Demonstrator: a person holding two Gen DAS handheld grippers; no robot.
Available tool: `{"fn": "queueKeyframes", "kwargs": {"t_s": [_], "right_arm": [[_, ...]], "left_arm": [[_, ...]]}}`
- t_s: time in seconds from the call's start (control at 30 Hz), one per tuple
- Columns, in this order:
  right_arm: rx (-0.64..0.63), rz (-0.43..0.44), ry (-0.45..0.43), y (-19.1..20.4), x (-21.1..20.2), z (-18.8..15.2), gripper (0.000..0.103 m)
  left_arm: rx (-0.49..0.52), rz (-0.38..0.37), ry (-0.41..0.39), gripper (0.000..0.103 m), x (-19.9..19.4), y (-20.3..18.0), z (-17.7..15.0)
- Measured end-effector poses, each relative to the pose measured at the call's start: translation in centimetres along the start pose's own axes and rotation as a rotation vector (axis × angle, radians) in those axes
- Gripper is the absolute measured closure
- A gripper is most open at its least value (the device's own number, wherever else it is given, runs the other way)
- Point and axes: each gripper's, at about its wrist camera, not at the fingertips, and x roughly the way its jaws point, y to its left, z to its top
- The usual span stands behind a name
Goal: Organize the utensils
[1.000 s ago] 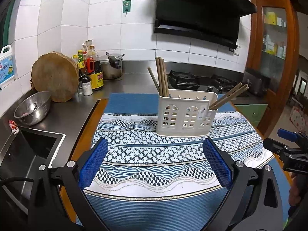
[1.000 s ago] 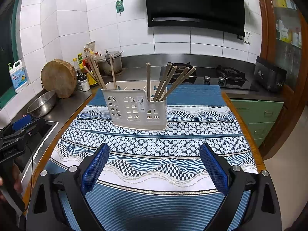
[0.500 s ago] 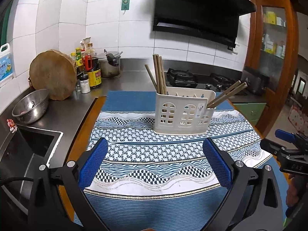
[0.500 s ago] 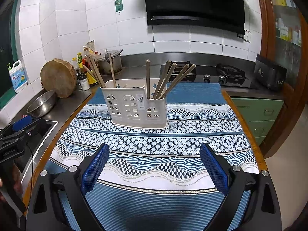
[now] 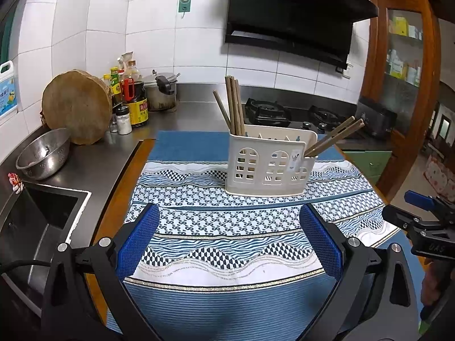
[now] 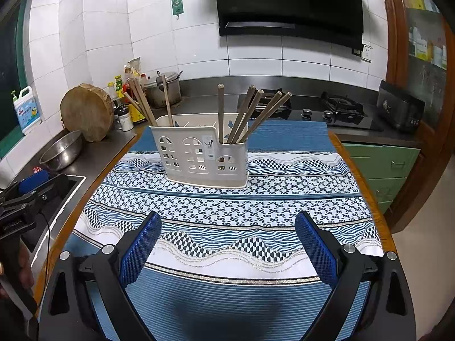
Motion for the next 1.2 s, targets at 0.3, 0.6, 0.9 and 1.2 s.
{"fn": "queueKeyframes", "kwargs": {"t_s": [0.3, 0.6, 0.9, 1.2], "right_arm": [[0.002, -0.001, 0.004, -0.09, 0.08, 0.04, 0.011], [0.000, 0.004, 0.006, -0.04, 0.12, 0.02, 0.011], [0.000, 0.004, 0.005, -0.04, 0.17, 0.05, 0.011], [0.000, 0.006, 0.005, -0.05, 0.27, 0.04, 0.011]], "left_arm": [[-0.001, -0.004, 0.006, 0.005, 0.18, 0.00, -0.03], [-0.002, -0.006, 0.008, 0.005, 0.24, -0.04, -0.10], [-0.002, -0.004, 0.010, 0.005, 0.39, 0.07, -0.09], [-0.002, -0.002, 0.011, 0.005, 0.52, 0.11, -0.12]]}}
